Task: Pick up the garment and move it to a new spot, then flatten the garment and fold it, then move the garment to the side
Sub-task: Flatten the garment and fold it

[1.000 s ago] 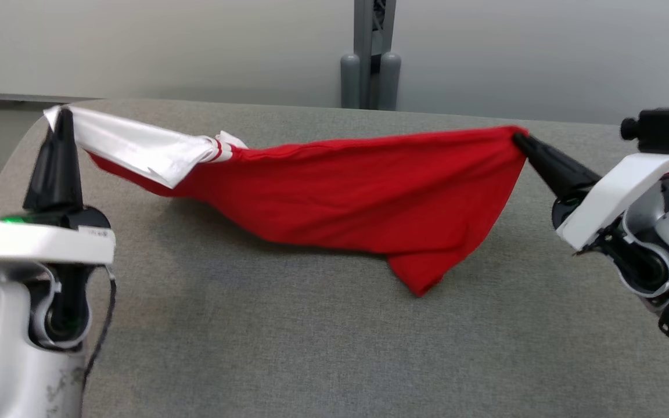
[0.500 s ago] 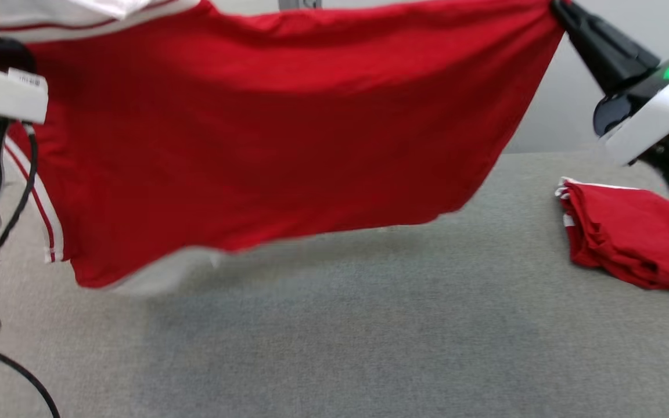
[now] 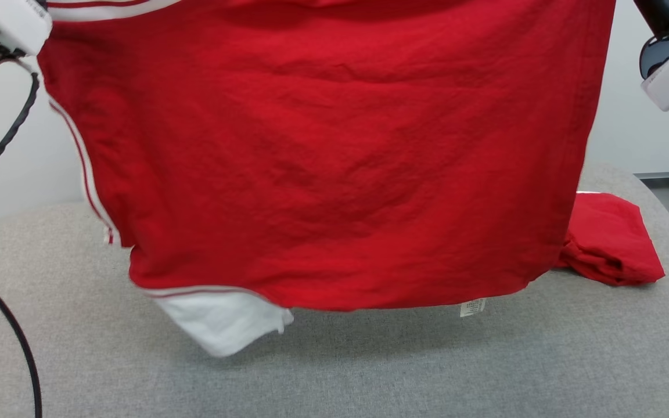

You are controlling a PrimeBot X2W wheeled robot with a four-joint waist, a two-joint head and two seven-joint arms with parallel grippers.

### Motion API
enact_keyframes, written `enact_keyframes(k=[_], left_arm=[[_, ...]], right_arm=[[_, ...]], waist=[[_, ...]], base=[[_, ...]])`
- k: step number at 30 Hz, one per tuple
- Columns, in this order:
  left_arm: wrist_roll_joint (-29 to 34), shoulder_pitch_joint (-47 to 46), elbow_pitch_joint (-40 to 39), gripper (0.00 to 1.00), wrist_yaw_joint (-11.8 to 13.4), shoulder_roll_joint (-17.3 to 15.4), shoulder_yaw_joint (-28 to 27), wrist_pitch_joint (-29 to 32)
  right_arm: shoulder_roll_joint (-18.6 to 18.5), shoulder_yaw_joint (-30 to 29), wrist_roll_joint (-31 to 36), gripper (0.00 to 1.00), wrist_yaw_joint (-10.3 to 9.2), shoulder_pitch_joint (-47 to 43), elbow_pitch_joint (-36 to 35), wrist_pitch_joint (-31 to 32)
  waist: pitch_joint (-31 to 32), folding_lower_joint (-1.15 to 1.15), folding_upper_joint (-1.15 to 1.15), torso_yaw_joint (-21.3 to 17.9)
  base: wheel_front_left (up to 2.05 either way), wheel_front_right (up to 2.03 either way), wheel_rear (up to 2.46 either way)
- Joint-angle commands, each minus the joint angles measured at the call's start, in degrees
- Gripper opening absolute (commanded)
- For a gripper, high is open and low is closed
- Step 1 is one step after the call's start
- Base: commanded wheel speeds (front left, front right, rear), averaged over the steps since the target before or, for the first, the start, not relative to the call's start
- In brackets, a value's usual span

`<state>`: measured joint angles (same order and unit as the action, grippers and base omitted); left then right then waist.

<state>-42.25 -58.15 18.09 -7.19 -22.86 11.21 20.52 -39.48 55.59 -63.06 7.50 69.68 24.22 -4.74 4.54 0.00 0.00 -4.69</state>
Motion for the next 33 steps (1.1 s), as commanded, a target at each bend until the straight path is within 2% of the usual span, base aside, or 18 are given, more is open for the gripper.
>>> enact_keyframes(k=[1,4,7,9,12,14,15,17,21,23,26,30,33], left_arm=[[-0.17,-0.94,0.5,0.0,-0.22,0.27,0.07,0.05],[3.43,-3.29,1.68,0.0,-0.26,-0.26,3.69,-1.7],[7.36,-5.88,5.1,0.0,-0.2,-0.1,6.82,-6.22],[11.53,-8.69,7.53,0.0,-0.22,-0.51,10.17,-10.65],[15.05,-13.27,12.91,0.0,-0.23,0.83,13.23,-16.54],[17.47,-17.6,16.6,0.0,-0.21,1.58,14.21,-20.85],[19.34,-21.75,20.71,0.0,0.34,2.26,14.54,-25.43],[21.47,-26.34,24.37,0.0,1.33,2.78,14.81,-30.16],[25.35,-34.92,28.33,0.0,2.3,3.25,15.48,-35.04],[26.51,-38.71,27.33,0.0,2.16,3.42,14.99,-35.64],[28.73,-41.68,18.89,0.0,2.07,3.55,12.69,-35.64],[30.7,-37.17,9.05,0.0,1.41,4.87,9.27,-35.56],[30.69,-32.51,6.33,0.0,0.5,5.81,8.34,-35.63]], right_arm=[[0.44,0.2,0.35,0.0,-0.02,0.55,0.48,0.16],[1.73,1.95,1.45,0.0,-0.02,1.44,3.14,1.12],[4.31,3.75,2.82,0.0,-0.03,3.13,7.28,1.59],[6.82,4.23,3.64,0.0,-0.03,4.51,11.36,1.13],[10.98,4.73,4.68,0.0,-0.03,7.42,17.7,1.12],[13.26,4.69,6.6,0.0,-0.03,11.19,22.04,-0.69],[16.02,4.43,9.08,0.0,-0.03,14.8,26.25,-3.89],[18.59,3.54,11.51,0.0,-0.03,18.97,30.55,-7.44],[22.18,1.04,17.02,0.0,-0.03,26.46,37.04,-10.39],[22.11,-2.97,20.04,0.0,-0.03,30.59,36.68,-10.58],[20.32,-11.07,26.79,0.0,-0.03,32.43,34.02,-10.53],[19.5,-20.42,34.66,0.0,-0.02,29.19,30.68,-10.53],[19.86,-25.65,38.55,0.0,-0.03,25.22,29.33,-10.55]], waist=[[-0.27,0.0,0.0,0.01],[-1.47,0.0,0.0,0.21],[-3.17,0.0,0.0,0.39],[-4.7,0.0,0.0,0.4],[-8.29,0.0,0.0,0.72],[-12.01,0.0,0.0,0.81],[-15.64,0.0,0.0,0.45],[-19.23,0.0,0.0,-0.22],[-25.28,0.0,0.0,-1.68],[-28.26,0.0,0.0,-1.9],[-32.62,0.0,0.0,-1.14],[-36.7,0.0,0.0,0.83],[-38.4,0.0,0.0,1.93]], base=[[0.0,0.0,0.0],[0.0,0.0,0.0],[0.0,0.0,0.0],[0.0,0.0,0.0],[0.0,0.0,0.0],[0.0,0.0,0.0],[0.0,0.0,0.0],[0.0,0.0,0.0],[0.0,0.0,0.0],[0.0,0.0,0.0],[0.0,0.0,0.0],[0.0,0.0,0.0],[0.0,0.0,0.0]])
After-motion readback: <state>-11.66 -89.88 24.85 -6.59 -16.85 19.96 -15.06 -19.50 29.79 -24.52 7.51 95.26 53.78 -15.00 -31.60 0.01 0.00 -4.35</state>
